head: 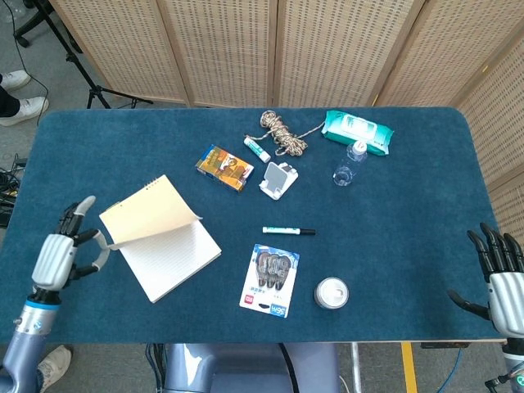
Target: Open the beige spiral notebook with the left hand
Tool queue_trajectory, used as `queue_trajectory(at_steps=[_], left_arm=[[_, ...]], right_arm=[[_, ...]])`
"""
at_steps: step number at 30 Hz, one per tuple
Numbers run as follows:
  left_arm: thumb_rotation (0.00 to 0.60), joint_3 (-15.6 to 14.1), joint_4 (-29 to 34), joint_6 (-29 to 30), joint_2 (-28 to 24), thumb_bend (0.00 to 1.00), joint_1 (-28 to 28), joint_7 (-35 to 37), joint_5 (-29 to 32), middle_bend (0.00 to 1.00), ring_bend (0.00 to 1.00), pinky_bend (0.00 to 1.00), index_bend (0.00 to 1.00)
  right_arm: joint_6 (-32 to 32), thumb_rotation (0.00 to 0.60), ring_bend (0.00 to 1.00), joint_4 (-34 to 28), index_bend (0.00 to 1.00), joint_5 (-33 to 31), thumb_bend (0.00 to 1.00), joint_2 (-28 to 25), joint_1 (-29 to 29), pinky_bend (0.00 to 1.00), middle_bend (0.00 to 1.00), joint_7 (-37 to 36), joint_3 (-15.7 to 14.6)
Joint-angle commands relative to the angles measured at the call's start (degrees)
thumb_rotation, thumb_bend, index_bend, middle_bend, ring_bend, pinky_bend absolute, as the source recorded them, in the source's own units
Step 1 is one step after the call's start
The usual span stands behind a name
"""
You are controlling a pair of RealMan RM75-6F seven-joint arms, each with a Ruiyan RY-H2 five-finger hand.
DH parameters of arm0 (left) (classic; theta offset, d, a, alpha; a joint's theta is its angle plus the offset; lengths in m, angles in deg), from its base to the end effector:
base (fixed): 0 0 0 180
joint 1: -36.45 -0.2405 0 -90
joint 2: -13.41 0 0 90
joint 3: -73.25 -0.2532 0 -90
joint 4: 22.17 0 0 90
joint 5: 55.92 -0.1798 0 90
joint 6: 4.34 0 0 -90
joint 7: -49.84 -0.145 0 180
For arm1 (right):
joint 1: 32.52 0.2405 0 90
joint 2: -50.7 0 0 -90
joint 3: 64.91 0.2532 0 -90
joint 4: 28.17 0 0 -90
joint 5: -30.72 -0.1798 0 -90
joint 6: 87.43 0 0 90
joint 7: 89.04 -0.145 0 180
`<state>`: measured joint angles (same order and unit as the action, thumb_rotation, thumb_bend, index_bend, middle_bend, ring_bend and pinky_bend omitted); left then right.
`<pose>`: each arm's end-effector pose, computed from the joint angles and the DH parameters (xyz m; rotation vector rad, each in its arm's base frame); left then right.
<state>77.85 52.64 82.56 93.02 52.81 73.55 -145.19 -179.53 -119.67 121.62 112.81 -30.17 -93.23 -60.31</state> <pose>-0.2715 0.2452 0.1297 -1.3824 -1.0236 -1.3991 -0.2869 -0.1703 0.2124 1.3446 -0.7974 1.0347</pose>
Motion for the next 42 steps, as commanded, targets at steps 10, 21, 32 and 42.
queue_trajectory(at_steps=[10, 21, 32, 42], left_arm=[[0.600, 12.01, -10.82, -11.06, -0.52, 0.78, 8.72, -3.43, 12.91, 0.00, 0.00, 0.00, 0.83], [0.600, 19.89, -30.74, -24.19, 5.62, 0.78, 16.66, -10.55, 27.07, 0.00, 0.00, 0.00, 0.83], [0.600, 19.89, -34.40, -35.90, 4.26, 0.09, 19.08, -10.90, 30.05, 0.00, 0.00, 0.00, 0.01], [0.600, 14.65, -16.46, -24.94, -4.40, 0.00, 10.45, -0.18, 19.78, 0.00, 0.00, 0.00, 0.00]], right_arm=[[0.69, 0.600, 0.00, 0.50, 0.03, -0.44, 0.00, 0.35, 0.27, 0.00, 0.00, 0.47, 0.01], [2.74, 0.600, 0.00, 1.13, 0.03, -1.76, 0.00, 1.98, 1.15, 0.00, 0.00, 3.85, 0.16], [4.53, 0.600, 0.00, 1.51, 0.03, -3.17, 0.00, 3.14, 1.99, 0.00, 0.00, 6.23, 0.44], [4.42, 0.600, 0.00, 1.21, 0.03, -2.47, 0.00, 3.33, 2.04, 0.00, 0.00, 6.82, -0.04]])
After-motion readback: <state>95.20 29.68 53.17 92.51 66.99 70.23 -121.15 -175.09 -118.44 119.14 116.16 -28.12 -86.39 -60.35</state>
